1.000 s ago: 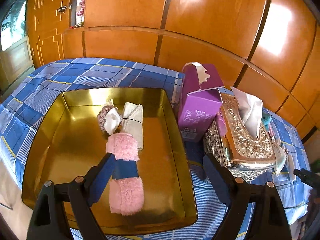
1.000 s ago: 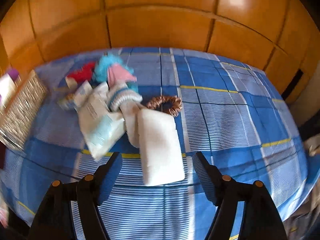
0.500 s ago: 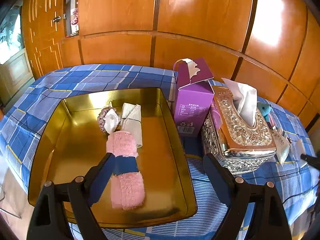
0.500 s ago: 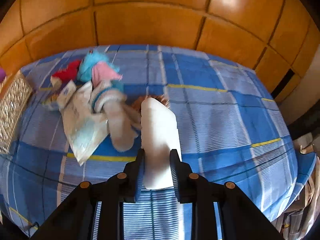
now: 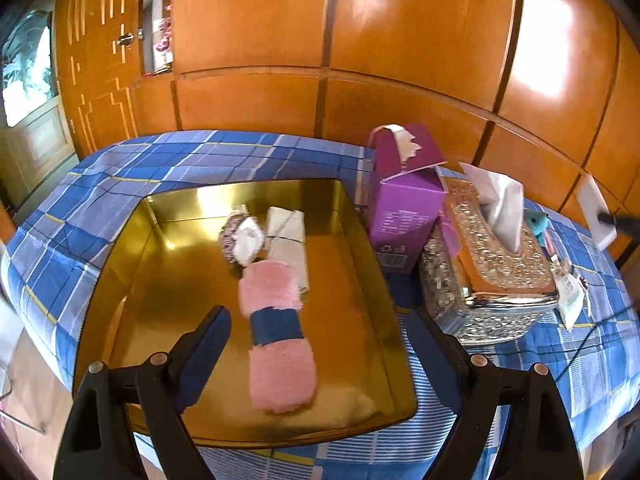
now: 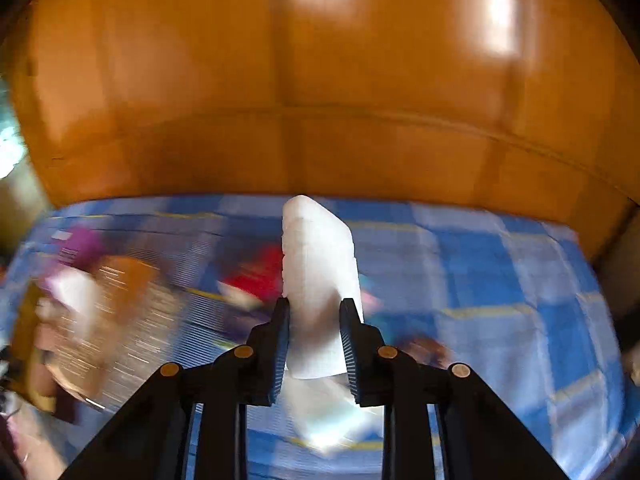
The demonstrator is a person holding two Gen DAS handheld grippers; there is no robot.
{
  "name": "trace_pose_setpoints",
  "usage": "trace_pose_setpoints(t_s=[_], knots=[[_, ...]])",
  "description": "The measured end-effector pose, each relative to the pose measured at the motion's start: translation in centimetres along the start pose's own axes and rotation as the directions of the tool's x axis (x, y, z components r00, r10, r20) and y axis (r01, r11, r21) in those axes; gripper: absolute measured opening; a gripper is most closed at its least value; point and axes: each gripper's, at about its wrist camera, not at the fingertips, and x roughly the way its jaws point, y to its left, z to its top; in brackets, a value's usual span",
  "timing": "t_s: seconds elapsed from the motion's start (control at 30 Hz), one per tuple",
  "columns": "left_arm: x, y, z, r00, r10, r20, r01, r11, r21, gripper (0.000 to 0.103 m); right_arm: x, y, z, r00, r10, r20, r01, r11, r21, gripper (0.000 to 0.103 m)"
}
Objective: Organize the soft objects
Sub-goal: 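Carry the white rolled sock into the gold tray and open the right tool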
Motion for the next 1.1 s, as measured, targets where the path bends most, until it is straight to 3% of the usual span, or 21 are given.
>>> trace_pose_setpoints(t_s=[0.13,0.3,0.43,0.57,0.63,0.67,0.73,0.8,1.0,1.1], knots=[[-0.2,2.0,-0.3,1.000,0.018,-0.009,-0.018,0.999,-0.044,0.090,-0.1,8.6,2.8,0.980,0.199,0.011,-0.196,0.972,-0.129,0.024],[-0.9,5.7,-0.8,0.996,0.086,-0.002,-0.086,0.988,-0.130,0.090,0.0,19.6,2.6,0.912,0.404,-0.063,-0.406,0.877,-0.256,0.024],[-1.4,8.1,-1.3,0.991,0.135,0.002,-0.132,0.972,-0.194,0.090,0.8,26.6,0.0,0.864,0.483,-0.146,-0.504,0.812,-0.295,0.025],[-1.4,9.7,-1.8,0.989,0.151,-0.008,-0.149,0.960,-0.236,0.090,2.8,30.9,-2.4,0.850,0.481,-0.214,-0.524,0.808,-0.270,0.027],[-1.3,9.9,-1.9,0.989,0.150,-0.012,-0.148,0.959,-0.242,0.090,4.4,32.1,-3.7,0.859,0.453,-0.239,-0.505,0.827,-0.247,0.029],[-1.3,9.9,-1.9,0.989,0.148,-0.013,-0.147,0.959,-0.241,0.090,5.0,32.4,-4.3,0.854,0.452,-0.258,-0.509,0.830,-0.229,0.030],[-1.2,9.8,-2.0,0.990,0.138,-0.015,-0.138,0.961,-0.239,0.090,5.9,32.7,-5.2,0.834,0.459,-0.304,-0.526,0.828,-0.194,0.041],[-0.9,9.7,-2.1,0.992,0.128,-0.016,-0.129,0.964,-0.233,0.090,6.3,32.4,-5.9,0.830,0.456,-0.321,-0.526,0.831,-0.181,0.045],[-0.6,8.9,-2.3,0.993,0.119,-0.021,-0.121,0.971,-0.205,0.090,5.2,31.4,-6.9,0.847,0.443,-0.293,-0.507,0.839,-0.198,0.046],[-0.9,8.1,-2.2,0.992,0.124,-0.009,-0.123,0.977,-0.177,0.090,4.1,30.8,-7.2,0.869,0.430,-0.244,-0.482,0.848,-0.220,0.046]])
